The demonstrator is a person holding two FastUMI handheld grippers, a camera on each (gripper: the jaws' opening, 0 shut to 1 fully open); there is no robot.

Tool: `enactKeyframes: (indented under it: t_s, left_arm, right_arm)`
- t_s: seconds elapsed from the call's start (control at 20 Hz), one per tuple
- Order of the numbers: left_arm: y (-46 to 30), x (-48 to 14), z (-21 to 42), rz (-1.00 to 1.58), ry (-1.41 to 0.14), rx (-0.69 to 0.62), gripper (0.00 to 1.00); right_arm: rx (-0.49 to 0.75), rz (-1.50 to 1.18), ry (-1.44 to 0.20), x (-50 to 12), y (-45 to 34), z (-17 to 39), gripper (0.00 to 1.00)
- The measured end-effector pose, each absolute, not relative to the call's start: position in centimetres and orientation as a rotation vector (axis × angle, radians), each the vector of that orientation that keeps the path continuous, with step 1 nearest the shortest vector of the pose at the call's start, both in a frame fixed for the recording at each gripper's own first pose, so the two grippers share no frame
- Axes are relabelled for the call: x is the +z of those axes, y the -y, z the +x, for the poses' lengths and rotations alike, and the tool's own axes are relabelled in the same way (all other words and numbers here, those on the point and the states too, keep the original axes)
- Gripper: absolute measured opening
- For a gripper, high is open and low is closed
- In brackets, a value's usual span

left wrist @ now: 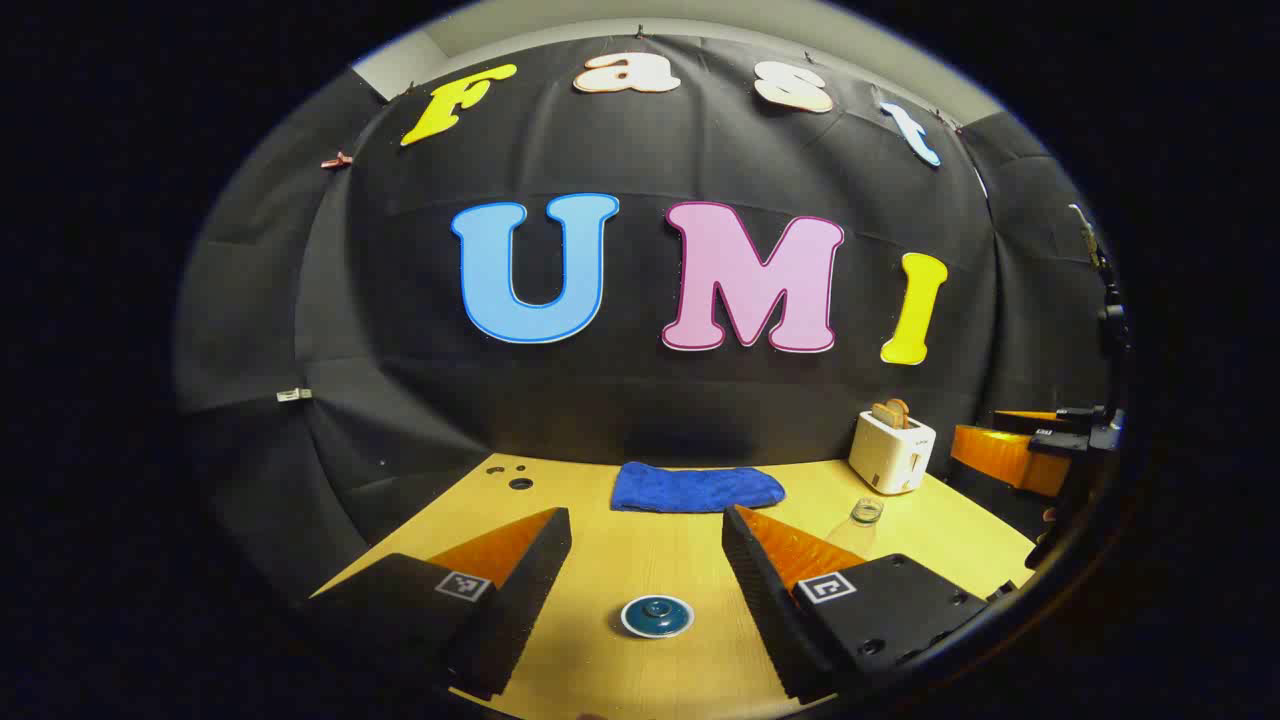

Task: Open the teacup lid with one hand, grasp the water bottle and pour water into the teacup with the other hand; after pouring, place the water bottle on the coaster and then close the teacup lid.

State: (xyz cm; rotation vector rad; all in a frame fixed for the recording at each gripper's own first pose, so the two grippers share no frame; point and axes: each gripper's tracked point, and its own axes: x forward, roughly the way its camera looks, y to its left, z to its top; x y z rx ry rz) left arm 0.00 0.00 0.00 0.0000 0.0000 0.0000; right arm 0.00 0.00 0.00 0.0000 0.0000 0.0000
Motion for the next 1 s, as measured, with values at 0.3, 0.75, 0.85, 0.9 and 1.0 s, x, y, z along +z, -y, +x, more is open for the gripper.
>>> enactKeyframes:
  t_s: [0.3,0.75,0.85,0.9,1.0]
  left_arm:
    - [0.7,-1.3,1.3,0.078,-0.012,-0.003,0.95]
    - [0.8,-7.5,4.9,0.083,-0.101,0.003,0.94]
    - [0.6,-8.9,5.7,0.092,-0.109,0.009,0.94]
    - [0.5,-9.6,6.1,0.094,-0.115,0.009,0.94]
    - [0.6,-11.0,6.8,0.1,-0.124,0.007,0.94]
  right_arm:
    - [0.029,0.011,-0.027,-1.8,0.0,0.6,0.98]
    - [0.1,-0.021,-0.076,-6.1,-2.0,1.5,0.98]
    - [0.121,-0.018,-0.069,-6.1,-2.5,2.2,0.98]
    - [0.128,-0.01,-0.06,-5.9,-2.6,2.5,0.98]
    - [0.14,-0.009,-0.043,-6.0,-2.9,2.9,0.98]
